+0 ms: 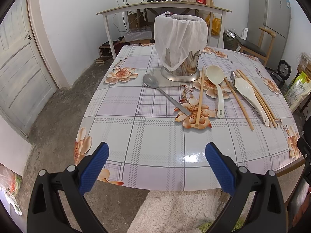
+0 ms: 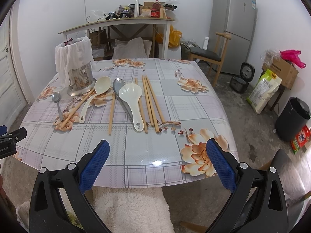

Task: Organize utensils

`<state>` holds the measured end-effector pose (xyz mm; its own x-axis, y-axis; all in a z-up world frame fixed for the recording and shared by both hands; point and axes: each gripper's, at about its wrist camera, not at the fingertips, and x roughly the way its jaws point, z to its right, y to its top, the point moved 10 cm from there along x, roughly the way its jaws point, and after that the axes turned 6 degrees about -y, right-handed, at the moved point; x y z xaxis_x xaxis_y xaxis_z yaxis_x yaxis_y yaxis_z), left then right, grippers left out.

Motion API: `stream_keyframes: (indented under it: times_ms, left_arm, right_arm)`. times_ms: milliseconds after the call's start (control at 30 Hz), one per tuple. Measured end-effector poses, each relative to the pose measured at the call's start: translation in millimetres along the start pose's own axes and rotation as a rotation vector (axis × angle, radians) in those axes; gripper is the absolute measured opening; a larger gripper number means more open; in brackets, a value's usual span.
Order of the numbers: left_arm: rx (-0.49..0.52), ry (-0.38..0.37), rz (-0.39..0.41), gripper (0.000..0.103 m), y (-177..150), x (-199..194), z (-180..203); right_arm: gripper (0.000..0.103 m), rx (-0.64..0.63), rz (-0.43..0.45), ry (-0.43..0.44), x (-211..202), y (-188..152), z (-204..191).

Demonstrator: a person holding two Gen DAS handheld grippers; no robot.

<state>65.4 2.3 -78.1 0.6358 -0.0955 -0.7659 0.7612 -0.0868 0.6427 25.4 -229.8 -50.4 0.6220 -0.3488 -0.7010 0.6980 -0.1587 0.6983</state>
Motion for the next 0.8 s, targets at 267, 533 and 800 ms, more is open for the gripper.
stream_keyframes:
  times_ms: [267,533,800]
  left_arm:
    - [0.001,0.001,-0.001,0.097,0.1,0.0,0.2]
    - [0.001,0.001,-0.001,0.097,0.1,0.0,0.3]
    - [0.0,0.003,-0.001,0.097,-1.6,1.2,-0.5]
  right_arm:
    - [0.095,-0.001,0.001,-0.001,-0.2,-0.1,1.0]
    - [0.095,0.0,0.001,0.0,0.2,-0.7,1.4]
    - [0.095,0.0,0.0,-0.001,0.7,-1.1,0.9]
